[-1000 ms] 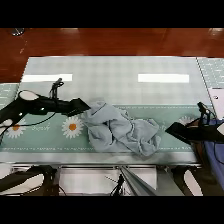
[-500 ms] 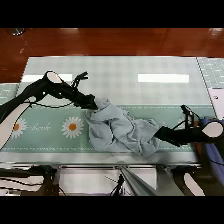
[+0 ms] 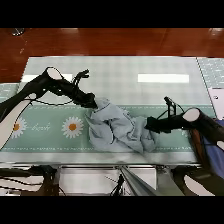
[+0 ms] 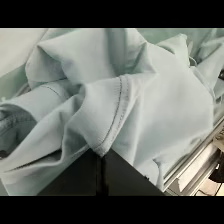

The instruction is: Fold the shirts.

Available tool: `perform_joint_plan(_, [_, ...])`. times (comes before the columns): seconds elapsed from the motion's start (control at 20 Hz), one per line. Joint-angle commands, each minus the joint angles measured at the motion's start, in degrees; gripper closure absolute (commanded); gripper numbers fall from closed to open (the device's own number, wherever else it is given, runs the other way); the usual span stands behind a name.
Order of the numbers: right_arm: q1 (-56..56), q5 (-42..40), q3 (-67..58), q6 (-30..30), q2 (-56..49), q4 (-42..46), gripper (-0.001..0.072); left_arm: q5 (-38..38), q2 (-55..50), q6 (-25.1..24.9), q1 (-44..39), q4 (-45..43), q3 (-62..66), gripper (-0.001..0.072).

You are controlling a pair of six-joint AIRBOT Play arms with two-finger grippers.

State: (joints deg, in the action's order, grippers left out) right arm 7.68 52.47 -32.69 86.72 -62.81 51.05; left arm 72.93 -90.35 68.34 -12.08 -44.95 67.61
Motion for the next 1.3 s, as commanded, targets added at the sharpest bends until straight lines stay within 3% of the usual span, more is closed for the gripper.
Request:
perform_joint_plan(0.0, [-1.4,7.0,-16.9,-2.6,-2.1,4.4,0.0689,-0.1,4.2,-0.2,3.8,3.0,2.1,0.0684])
perform_joint_plan(0.2, [-5.3,14.5,-50.3,-0.2,-2.1,9.1,0.0689,-6.4,15.4,-1.8,12.6,16.6,11.2,0.0684])
perform_joint_plan(0.35, [-5.5,20.2,-73.0,0.3,-2.0,12.3,0.0689,-12.7,24.5,-1.8,17.4,17.5,18.4,0.0684])
perform_joint_plan(0.5, [-5.5,24.8,-86.7,0.3,-0.1,13.5,0.0689,-15.5,33.5,-1.8,22.6,17.5,22.6,0.0684])
perform_joint_plan(0.7, [-5.5,28.4,-87.3,0.2,9.2,17.4,0.0689,-15.5,45.5,-1.8,32.0,15.8,23.7,0.0684])
perform_joint_plan(0.95, [-5.5,38.2,-85.2,0.3,18.6,20.3,0.0688,-12.2,58.7,-0.7,39.2,2.8,23.6,0.0684])
perform_joint_plan(1.1, [-5.5,40.2,-75.3,1.1,24.8,20.2,0.0688,-3.5,62.2,0.5,39.1,-0.3,21.4,0.0684])
perform_joint_plan(1.25, [-5.5,38.1,-60.0,2.2,30.2,19.8,0.0689,-1.1,64.5,0.6,37.7,-0.2,11.6,0.0684])
